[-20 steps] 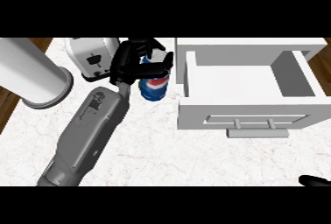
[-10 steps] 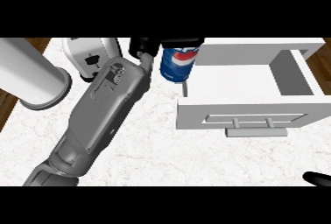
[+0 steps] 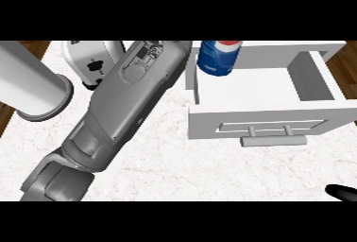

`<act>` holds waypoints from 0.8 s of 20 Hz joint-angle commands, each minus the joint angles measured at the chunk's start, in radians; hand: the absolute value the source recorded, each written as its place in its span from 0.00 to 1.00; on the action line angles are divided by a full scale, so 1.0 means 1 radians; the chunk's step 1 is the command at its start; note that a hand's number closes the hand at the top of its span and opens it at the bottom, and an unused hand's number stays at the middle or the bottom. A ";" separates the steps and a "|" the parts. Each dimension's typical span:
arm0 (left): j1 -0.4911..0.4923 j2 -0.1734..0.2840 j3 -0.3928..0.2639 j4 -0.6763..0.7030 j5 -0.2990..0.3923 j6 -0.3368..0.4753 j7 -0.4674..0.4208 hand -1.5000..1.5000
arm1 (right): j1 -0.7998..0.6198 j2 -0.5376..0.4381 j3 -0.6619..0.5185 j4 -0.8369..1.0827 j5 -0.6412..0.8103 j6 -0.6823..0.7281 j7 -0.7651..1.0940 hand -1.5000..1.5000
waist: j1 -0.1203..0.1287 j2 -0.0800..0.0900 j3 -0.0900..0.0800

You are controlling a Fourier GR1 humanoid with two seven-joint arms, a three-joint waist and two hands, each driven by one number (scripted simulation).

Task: Pick up the can, place it into the drawer and close the drawer

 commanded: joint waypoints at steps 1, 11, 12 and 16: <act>-0.121 -0.002 0.013 0.134 0.027 -0.002 0.006 1.00 | -0.023 -0.017 -0.020 0.007 -0.019 0.002 0.008 0.00 | -0.010 0.004 0.000; -0.219 -0.002 -0.105 0.310 0.127 0.086 -0.071 1.00 | -0.008 0.000 0.024 0.003 0.011 0.014 -0.007 0.00 | -0.053 0.013 0.002; -0.254 -0.002 -0.132 0.302 0.146 0.113 -0.042 1.00 | -0.091 -0.028 0.031 0.002 0.015 -0.012 0.057 0.00 | -0.055 0.013 0.002; -0.230 -0.002 -0.147 0.351 0.174 0.152 -0.085 0.00 | -0.087 -0.041 0.019 0.008 -0.005 0.002 0.064 0.00 | -0.065 0.017 0.002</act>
